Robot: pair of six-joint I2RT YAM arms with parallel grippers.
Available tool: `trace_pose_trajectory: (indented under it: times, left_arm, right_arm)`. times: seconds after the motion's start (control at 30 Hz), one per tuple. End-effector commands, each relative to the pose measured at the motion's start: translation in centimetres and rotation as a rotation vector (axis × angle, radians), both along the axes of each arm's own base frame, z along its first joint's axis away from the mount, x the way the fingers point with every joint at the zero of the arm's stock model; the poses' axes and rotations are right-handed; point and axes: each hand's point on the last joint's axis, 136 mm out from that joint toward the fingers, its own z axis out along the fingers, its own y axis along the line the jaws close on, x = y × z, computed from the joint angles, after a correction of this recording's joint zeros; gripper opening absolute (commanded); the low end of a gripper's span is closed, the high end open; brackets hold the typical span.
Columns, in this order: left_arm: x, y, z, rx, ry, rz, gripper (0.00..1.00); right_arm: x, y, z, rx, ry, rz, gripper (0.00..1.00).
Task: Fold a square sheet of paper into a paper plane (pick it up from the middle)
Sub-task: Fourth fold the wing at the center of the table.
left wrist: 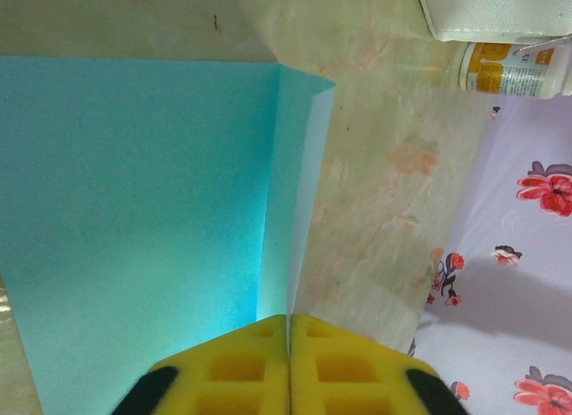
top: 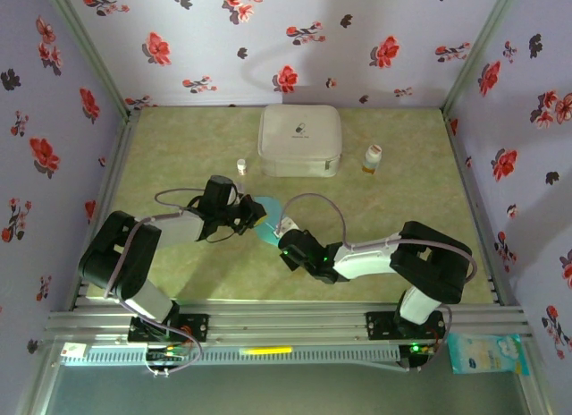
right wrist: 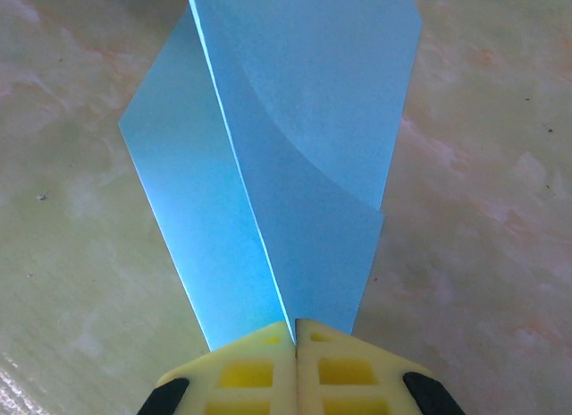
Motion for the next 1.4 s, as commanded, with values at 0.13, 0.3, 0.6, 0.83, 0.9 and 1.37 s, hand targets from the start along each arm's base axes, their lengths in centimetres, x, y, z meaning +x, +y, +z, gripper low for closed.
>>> trace_pose_trajectory:
  times: [0.13,0.3,0.6,0.83,0.9,1.37]
  left_arm:
    - [0.6,0.7,2.1,0.014,-0.056,0.013,0.34]
    - [0.1,1.9,2.5,0.071,-0.075,0.036,0.40]
    - [-0.2,2.9,3.3,0.101,-0.098,0.057,0.44]
    - [-0.3,2.9,3.1,0.103,-0.093,0.058,0.44]
    - [-0.3,2.9,3.1,0.100,-0.093,0.056,0.44]
    - [-0.7,3.1,2.6,0.103,-0.079,0.059,0.44]
  right_arm:
    - [0.0,0.9,0.1,0.147,0.106,-0.010,0.00]
    - [-0.2,1.3,0.0,0.237,0.196,-0.012,0.00]
    - [-0.2,2.0,0.3,0.349,0.317,-0.023,0.00]
    - [-0.2,2.3,0.5,0.380,0.393,-0.028,0.00]
    - [-0.3,2.3,0.3,0.364,0.418,-0.036,0.00]
    - [-0.5,2.7,-1.4,0.385,0.559,-0.111,0.00]
